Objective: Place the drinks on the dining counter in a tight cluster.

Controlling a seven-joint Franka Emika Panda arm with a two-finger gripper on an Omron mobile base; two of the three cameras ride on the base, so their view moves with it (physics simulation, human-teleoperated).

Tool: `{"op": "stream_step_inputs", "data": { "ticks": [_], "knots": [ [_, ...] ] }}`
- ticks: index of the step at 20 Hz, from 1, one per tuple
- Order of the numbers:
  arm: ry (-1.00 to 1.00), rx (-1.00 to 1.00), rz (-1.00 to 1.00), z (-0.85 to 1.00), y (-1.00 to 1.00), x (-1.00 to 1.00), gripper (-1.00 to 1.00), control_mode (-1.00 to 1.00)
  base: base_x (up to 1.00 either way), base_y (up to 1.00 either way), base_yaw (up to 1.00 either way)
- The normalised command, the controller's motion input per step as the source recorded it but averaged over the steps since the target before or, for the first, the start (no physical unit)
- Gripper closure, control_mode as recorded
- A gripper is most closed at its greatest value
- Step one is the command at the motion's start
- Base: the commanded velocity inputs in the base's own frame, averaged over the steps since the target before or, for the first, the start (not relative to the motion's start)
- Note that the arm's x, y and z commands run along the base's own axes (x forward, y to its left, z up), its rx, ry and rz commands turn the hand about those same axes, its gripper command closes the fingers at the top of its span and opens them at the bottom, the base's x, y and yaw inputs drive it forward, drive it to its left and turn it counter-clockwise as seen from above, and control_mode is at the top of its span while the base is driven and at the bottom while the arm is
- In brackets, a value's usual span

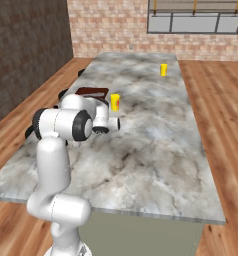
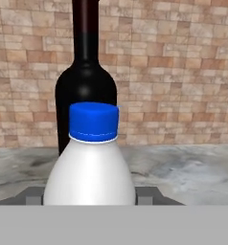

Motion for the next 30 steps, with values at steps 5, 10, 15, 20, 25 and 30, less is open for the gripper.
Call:
{"op": "stream_step_inputs", "data": {
  "ticks": [5, 10, 15, 20, 25, 30],
  "knots": [
    [0.00, 0.00, 0.00, -0.31, 0.00, 0.11, 1.00, -1.00, 0.00, 0.00, 0.00],
    [0.00, 0.00, 0.00, 0.00, 0.00, 0.00, 1.00, -1.00, 0.00, 0.00, 0.00],
    [-0.04, 0.00, 0.00, 0.00, 0.00, 0.00, 1.00, -1.00, 0.00, 0.00, 0.00],
    [-0.07, 0.00, 0.00, 0.00, 0.00, 0.00, 1.00, -1.00, 0.00, 0.00, 0.00],
    [-0.05, 0.00, 0.00, 0.00, 0.00, 0.00, 1.00, -1.00, 0.00, 0.00, 0.00],
    [-0.02, 0.00, 0.00, 0.00, 0.00, 0.00, -1.00, -1.00, 0.00, 0.00, 0.00]
  ]
}}
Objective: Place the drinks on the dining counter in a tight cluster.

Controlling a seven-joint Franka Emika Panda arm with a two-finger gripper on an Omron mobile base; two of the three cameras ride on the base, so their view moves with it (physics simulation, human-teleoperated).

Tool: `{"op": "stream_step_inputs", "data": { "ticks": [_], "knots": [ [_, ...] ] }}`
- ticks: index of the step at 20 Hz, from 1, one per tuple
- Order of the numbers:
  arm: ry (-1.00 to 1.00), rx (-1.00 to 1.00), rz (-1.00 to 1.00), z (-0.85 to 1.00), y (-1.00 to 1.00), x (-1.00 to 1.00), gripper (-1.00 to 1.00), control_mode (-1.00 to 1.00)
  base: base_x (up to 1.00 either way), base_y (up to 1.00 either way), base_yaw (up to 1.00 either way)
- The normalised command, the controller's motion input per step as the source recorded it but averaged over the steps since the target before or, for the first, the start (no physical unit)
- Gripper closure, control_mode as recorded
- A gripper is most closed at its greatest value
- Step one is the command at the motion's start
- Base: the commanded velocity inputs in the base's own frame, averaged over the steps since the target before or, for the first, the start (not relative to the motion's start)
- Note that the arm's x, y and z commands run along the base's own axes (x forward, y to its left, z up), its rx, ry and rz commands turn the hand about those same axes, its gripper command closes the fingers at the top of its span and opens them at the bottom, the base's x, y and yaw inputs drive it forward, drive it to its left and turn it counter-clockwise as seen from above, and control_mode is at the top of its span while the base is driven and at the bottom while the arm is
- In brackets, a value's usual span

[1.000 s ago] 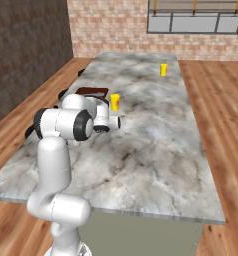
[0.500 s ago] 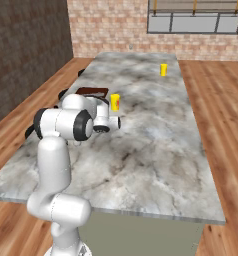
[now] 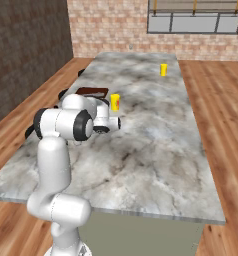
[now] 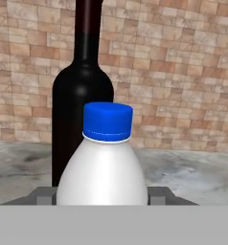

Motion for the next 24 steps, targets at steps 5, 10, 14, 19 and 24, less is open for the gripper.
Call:
{"op": "stream_step_inputs", "data": {
  "ticks": [5, 10, 14, 19, 24],
  "knots": [
    [0.00, 0.00, 0.00, 0.00, 0.00, 0.00, -1.00, -1.00, 0.00, 0.00, 0.00],
    [0.00, 0.00, 0.00, 0.00, 0.00, 0.00, -1.00, -1.00, 0.00, 0.00, 0.00],
    [0.00, 0.00, 0.00, 0.00, 0.00, 0.00, -1.00, -1.00, 0.00, 0.00, 0.00],
    [-0.03, 0.00, 0.00, 0.00, -0.11, 0.00, -1.00, -1.00, 0.00, 0.00, 0.00],
    [-0.01, 0.00, 0.00, 0.00, -0.46, 0.00, -1.00, -1.00, 0.00, 0.00, 0.00]
  ]
}}
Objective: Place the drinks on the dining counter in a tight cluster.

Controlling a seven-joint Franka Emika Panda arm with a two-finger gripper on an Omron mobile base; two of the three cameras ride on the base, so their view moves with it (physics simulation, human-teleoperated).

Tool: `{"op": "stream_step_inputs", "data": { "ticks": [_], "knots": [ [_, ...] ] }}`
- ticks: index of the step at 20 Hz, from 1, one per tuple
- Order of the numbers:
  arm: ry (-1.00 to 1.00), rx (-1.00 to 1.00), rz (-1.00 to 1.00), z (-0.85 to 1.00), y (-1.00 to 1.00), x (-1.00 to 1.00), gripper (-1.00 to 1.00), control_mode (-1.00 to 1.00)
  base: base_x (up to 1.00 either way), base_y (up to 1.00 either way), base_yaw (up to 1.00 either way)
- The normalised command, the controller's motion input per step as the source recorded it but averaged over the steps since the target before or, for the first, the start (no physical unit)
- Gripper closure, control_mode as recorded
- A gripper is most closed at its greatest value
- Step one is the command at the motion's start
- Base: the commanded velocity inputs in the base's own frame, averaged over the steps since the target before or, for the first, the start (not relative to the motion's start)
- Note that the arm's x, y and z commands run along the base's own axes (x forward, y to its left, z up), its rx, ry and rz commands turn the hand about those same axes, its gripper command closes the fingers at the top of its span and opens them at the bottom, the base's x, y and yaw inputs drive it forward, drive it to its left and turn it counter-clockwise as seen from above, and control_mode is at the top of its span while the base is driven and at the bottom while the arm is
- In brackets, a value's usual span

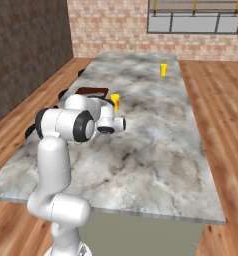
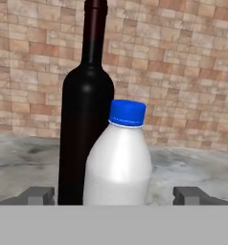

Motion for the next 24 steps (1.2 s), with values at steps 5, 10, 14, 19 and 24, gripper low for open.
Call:
{"op": "stream_step_inputs", "data": {
  "ticks": [5, 10, 14, 19, 24],
  "knots": [
    [0.00, 0.00, 0.00, 0.04, -0.48, 0.00, -1.00, -1.00, 0.00, 0.00, 0.00],
    [0.06, -0.01, -0.08, 0.31, -0.45, -0.01, -1.00, -1.00, 0.00, 0.00, 0.00],
    [0.24, -0.09, -0.18, 0.56, -0.39, -0.10, -1.00, -1.00, 0.00, 0.00, 0.00],
    [0.23, -0.11, -0.17, 0.49, -0.36, -0.05, -1.00, -1.00, 0.00, 0.00, 0.00],
    [0.21, -0.14, -0.12, 0.50, -0.13, -0.06, -1.00, -1.00, 0.00, 0.00, 0.00]
  ]
}}
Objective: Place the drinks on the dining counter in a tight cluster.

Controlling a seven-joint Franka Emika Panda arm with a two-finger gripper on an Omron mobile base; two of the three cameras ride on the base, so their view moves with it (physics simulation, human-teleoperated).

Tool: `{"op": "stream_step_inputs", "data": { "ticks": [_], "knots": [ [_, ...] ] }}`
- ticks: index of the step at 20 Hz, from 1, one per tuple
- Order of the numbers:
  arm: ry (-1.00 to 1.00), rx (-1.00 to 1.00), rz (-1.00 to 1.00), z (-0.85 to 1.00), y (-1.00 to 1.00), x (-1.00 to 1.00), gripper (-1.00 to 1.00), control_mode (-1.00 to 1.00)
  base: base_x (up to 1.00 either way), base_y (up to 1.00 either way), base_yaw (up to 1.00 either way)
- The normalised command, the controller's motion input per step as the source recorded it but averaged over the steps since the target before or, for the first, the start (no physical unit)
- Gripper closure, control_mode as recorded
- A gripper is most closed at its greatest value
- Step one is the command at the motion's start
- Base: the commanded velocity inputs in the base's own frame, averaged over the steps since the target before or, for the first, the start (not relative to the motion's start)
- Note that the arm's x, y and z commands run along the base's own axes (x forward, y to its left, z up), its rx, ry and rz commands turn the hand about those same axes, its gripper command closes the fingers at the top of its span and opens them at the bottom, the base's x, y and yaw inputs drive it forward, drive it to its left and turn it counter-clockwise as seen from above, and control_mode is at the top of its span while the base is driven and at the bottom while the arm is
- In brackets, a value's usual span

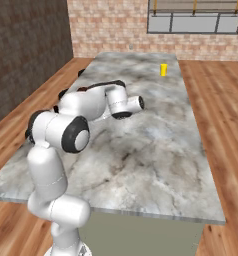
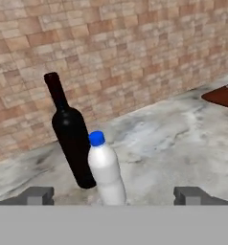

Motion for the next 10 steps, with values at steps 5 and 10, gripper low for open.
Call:
{"op": "stream_step_inputs", "data": {
  "ticks": [5, 10],
  "knots": [
    [0.16, -0.15, -0.07, 0.34, 0.00, -0.41, -1.00, -1.00, 0.00, 0.00, 0.00],
    [0.12, -0.18, -0.06, 0.23, -0.02, -0.53, -1.00, -1.00, 0.00, 0.00, 0.00]
  ]
}}
